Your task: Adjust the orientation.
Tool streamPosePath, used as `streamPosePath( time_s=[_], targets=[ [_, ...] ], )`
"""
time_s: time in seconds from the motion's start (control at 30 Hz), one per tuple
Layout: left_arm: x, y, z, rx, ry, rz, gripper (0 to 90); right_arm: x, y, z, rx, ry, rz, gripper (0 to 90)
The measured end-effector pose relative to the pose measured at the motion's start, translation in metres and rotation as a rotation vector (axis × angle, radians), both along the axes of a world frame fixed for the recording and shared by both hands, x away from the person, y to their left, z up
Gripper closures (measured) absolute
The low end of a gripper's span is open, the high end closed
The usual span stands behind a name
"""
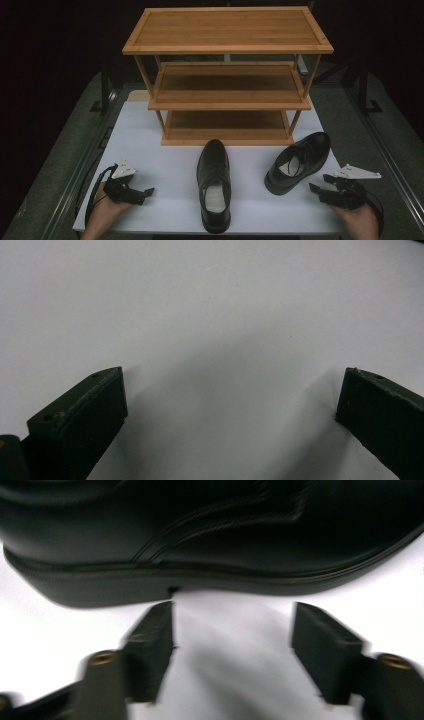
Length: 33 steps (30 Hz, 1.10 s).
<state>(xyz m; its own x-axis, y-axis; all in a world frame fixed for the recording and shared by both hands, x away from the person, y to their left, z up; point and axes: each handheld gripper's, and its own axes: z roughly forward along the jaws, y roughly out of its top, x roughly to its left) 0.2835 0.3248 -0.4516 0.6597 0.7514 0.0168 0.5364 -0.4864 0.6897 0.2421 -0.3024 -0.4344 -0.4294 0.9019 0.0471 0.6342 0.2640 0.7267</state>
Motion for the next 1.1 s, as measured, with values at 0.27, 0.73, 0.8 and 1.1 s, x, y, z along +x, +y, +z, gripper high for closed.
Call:
streamPosePath(
  time_s=[0.27,0.73,0.8,1.1],
  targets=[
    [0.0,0.0,0.0,0.001,-0.001,-0.001,0.0,0.016,-0.014,0.024,0.004,-0.084,-0.017,89.8],
    [0.0,0.0,0.0,-0.001,-0.001,0.0,0.0,0.073,-0.035,0.042,0.073,-0.097,-0.046,89.9],
    [0.0,0.0,0.0,-0.001,-0.001,0.0,0.0,0.079,-0.037,0.045,0.074,-0.102,-0.048,89.9],
    [0.0,0.0,0.0,0.001,0.003,-0.001,0.0,0.124,-0.05,0.051,0.067,-0.096,-0.093,89.8]
  ],
)
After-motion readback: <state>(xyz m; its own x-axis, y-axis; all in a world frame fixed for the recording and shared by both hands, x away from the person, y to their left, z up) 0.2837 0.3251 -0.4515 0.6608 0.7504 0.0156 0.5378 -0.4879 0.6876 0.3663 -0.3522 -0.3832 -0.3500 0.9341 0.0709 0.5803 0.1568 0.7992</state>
